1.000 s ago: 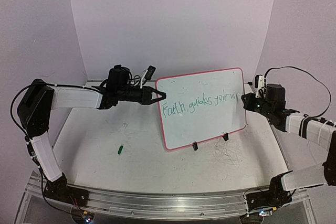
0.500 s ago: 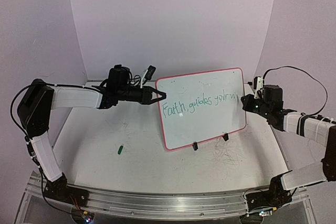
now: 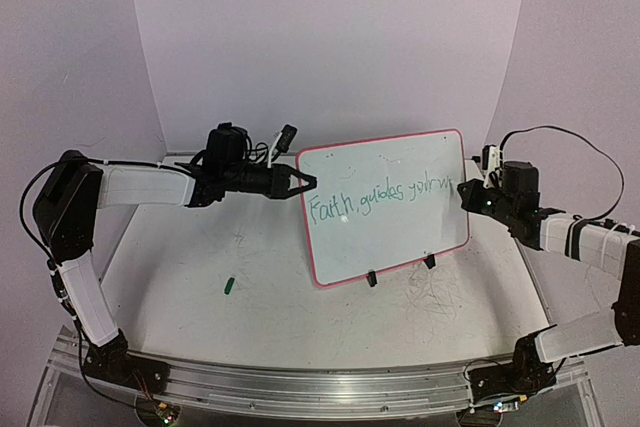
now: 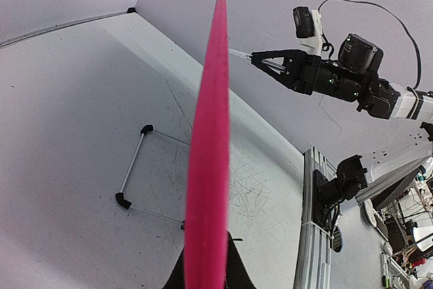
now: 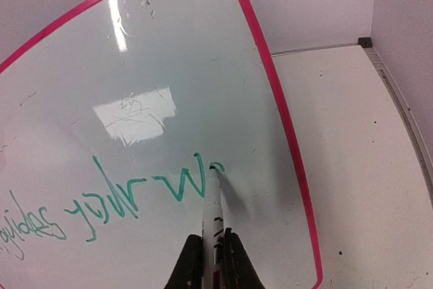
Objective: Write a sentence on the whiteboard
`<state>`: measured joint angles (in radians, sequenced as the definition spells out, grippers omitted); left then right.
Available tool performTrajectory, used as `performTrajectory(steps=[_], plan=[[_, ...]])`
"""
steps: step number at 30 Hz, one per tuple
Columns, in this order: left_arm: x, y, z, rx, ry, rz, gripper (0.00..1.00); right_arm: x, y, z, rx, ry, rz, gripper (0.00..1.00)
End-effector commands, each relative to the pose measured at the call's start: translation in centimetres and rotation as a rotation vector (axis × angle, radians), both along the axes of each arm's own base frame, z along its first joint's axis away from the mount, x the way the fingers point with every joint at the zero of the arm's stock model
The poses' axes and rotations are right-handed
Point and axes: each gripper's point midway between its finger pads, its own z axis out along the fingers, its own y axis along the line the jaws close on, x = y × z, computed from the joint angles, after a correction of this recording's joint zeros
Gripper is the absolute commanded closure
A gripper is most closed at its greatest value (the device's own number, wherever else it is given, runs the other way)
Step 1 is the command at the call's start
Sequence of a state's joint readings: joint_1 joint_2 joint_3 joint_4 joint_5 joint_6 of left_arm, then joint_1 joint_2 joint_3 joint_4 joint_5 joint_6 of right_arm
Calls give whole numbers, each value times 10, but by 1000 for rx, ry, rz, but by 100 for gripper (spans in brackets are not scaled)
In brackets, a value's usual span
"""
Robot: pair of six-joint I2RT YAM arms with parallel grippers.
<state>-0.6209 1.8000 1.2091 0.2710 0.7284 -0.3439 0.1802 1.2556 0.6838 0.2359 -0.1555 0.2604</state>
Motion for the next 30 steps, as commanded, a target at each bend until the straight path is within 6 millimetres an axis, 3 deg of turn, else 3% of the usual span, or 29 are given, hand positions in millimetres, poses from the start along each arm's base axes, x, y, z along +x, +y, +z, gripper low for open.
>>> performTrajectory(steps=[1,10,20,30], plan=[[15,15,-22,107,12,98,100,-6,1,-2,2,12,7,100],[14,16,-24,110,15,100,100,-7,-4,-4,-8,21,-24,100],[16,15,-22,108,12,101,100,16,-6,17,7,-55,-60,100],[16,14,-24,110,14,97,100,14,-3,25,10,-80,-36,100]])
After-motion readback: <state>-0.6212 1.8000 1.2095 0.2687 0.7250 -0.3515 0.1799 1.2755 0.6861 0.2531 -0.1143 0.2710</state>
